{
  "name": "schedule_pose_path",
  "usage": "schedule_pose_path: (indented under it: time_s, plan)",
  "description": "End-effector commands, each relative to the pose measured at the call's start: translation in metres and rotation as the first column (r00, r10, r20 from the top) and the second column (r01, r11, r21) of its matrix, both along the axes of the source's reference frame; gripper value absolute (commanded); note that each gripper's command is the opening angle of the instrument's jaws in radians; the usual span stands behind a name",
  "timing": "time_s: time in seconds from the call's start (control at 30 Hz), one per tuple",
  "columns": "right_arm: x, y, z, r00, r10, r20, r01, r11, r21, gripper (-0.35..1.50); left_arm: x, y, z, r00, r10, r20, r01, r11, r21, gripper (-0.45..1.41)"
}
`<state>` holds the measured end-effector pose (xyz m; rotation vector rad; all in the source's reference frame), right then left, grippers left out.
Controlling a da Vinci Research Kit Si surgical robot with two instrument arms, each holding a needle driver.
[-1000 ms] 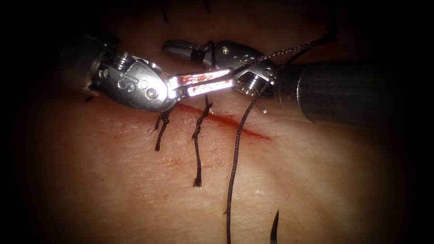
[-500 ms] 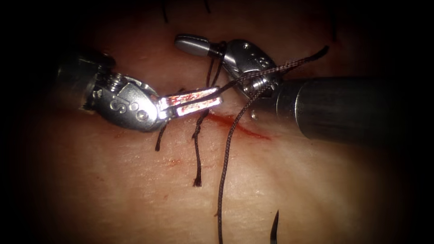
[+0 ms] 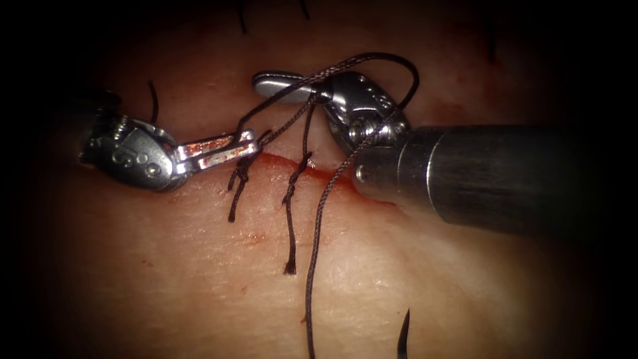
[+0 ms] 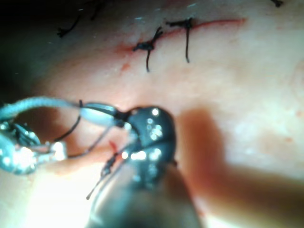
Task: Wound Closure
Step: Wrap the thread clockwise around the right gripper using the left gripper
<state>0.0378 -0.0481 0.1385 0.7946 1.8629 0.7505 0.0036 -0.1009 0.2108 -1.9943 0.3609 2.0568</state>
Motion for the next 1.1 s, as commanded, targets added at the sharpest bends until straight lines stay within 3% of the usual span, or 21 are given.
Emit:
schedule_pose_path:
  time_s: [0.03,0.4,0.83,1.1]
  plan:
    - [0.0002,-0.0005,0.0003,1.0,-0.009,0.001,0.009,1.0,0.005,-0.35,-0.0003,-0.0006,0.0008,1.0,-0.003,-0.001,0.003,1.0,0.005,-0.45]
    - [-0.0017,-0.0019,-0.0006,0.999,-0.043,0.009,0.043,0.999,-0.005,-0.35,-0.0001,-0.0007,0.0041,1.0,-0.03,-0.002,0.031,0.999,0.034,-0.45]
    - [0.0001,-0.0019,-0.0011,0.998,-0.059,-0.001,0.059,0.997,-0.051,-0.35,-0.0015,-0.0007,0.0046,1.0,-0.012,0.012,0.012,0.999,0.039,-0.45]
    - [0.0004,-0.0029,-0.0018,0.976,-0.218,0.005,0.214,0.954,-0.209,-0.35,-0.0014,0.0,0.0051,1.0,-0.008,0.015,0.007,0.999,0.045,-0.45]
